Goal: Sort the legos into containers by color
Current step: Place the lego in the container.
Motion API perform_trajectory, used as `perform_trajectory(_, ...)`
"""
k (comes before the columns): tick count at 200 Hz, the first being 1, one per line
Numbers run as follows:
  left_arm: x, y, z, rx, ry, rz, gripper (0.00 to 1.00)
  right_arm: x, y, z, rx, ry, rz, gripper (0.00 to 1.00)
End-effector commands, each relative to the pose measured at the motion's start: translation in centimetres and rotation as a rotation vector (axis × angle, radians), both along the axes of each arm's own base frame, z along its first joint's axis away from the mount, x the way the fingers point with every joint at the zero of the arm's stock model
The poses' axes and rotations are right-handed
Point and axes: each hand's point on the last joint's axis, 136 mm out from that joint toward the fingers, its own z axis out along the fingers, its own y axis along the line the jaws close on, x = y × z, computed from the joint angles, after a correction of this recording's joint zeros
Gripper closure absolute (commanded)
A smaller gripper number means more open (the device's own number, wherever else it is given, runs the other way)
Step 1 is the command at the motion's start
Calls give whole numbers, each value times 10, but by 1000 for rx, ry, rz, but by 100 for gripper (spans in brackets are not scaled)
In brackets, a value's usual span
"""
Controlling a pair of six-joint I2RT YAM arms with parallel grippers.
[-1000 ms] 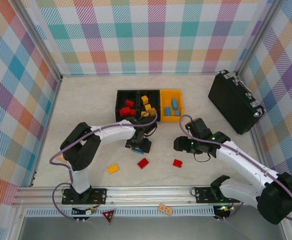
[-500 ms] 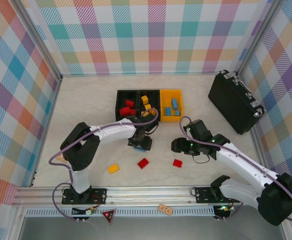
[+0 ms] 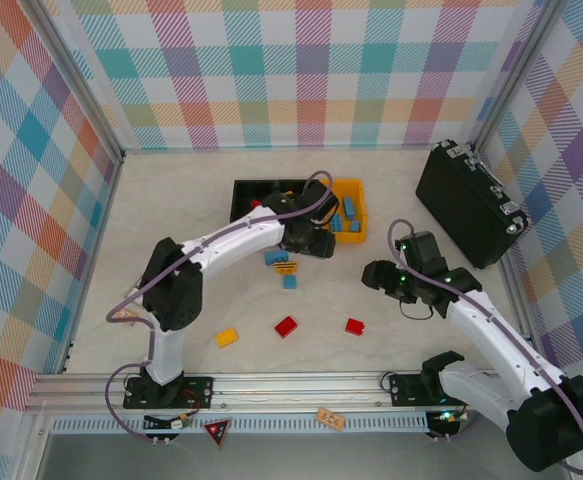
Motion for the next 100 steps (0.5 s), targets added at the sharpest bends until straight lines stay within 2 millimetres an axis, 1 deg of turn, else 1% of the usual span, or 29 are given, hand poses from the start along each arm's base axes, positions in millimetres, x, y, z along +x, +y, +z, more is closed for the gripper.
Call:
perform_trajectory(1,12,-7,3,4,22,-18,48,11,-2,17,30,-40,-39,36)
perform_trajectory(10,21,-13,5,-3,14,-21,48,14,-3,18,35,-42,-51,36)
perform_trajectory(11,22,-15,8,-8,9,-22,48,14,-3,18,36,-42,-53,36)
perform_trajectory(13,23,-15,5,-5,12,-23,48,15,-3,18,37,-43,-54,36)
perform_trajectory(14,25,-17,8,-10,6,-23,48,15,-3,18,38,-44,-55,36)
perform_trajectory(28,39,-27,12,-26,-9,-29,48,19,-3,19,46,-49,-64,36)
perform_trajectory(49,58,-41,15,-34,-33,-42,48,21,-3,18,52,-46,-71,36)
perform_trajectory(80,84,-56,10,-43,-65,-51,48,20,-4,15,52,-36,-81,36)
perform_trajectory(100,100,-60,5,-41,-102,-45,48,18,-5,12,53,-27,-86,36)
